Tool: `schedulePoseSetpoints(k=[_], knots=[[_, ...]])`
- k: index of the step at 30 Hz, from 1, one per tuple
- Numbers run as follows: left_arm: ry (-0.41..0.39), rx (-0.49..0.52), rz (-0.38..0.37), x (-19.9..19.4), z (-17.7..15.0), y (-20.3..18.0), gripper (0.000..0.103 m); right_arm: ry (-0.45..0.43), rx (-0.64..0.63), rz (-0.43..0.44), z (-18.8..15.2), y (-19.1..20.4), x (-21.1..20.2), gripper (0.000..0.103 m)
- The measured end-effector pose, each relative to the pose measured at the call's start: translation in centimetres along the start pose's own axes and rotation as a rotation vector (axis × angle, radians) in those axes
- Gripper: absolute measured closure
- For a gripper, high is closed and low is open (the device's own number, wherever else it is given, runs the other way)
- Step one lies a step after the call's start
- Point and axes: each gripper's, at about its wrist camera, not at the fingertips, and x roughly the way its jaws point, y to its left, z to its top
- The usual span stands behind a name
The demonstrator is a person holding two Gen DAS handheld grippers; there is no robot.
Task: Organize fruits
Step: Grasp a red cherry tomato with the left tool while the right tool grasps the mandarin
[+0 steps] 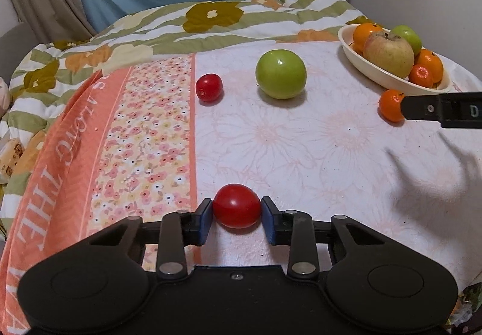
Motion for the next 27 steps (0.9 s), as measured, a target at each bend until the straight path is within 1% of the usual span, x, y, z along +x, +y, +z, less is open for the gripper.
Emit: schedulePoseSetpoints(k=[4,5,8,12,17,22,25,27], knots=[[-0.001,0.000,-0.001,0.0,0.0,0.0,0.065,0.022,-0.012,0.004,0.0,0.3,1.0,0.000],[-0.001,0.000,0.000,0.0,0.0,0.0,0.065,0.029,-0.015,0.006,0.0,0.3,1.4,0.004],[-0.001,-0.004,0.002,0.0,-0.1,0.0,0.065,0.041,-0.018,0.007,0.1,0.5,2.2,0.007],[-0.003,-0.008,0.005,-0.1,-0.2,0.1,0.065,0.050,-0.030,-0.018,0.2,0.6,3.5,0.008],[-0.003,-0.015,0.014,-0.3,-0.4,0.4,0.065,0.064,-0.044,-0.009,0.5,0.6,4.6,0.019],[-0.003,-0.032,0.023,-0.2,-0.4,0.7,0.065,0.055,-0.041,-0.024,0.7,0.7,5.4,0.020],[-0.004,-0.037,0.026,-0.2,-0.3,0.5,0.065,0.066,-0.039,-0.012,0.7,0.7,5.9,0.028],[-0.005,-0.042,0.027,-0.2,-0.2,0.4,0.065,0.063,-0.055,-0.015,0.7,0.8,6.0,0.029]])
